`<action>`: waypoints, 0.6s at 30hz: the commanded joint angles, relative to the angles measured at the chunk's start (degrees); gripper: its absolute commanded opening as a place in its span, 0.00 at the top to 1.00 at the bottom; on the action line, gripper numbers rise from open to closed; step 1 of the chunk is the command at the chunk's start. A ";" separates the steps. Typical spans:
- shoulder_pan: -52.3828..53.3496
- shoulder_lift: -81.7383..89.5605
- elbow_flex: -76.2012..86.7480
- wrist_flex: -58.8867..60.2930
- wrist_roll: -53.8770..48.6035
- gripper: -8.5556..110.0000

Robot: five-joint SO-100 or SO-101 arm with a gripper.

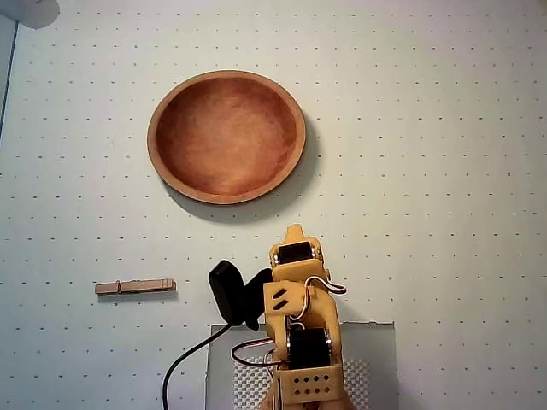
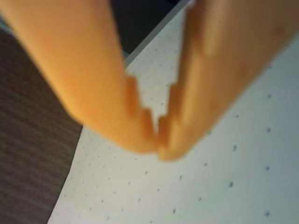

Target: Grasp a clothespin and put it in the bowl.

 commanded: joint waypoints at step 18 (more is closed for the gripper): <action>0.09 -50.63 -42.10 20.92 -61.08 0.96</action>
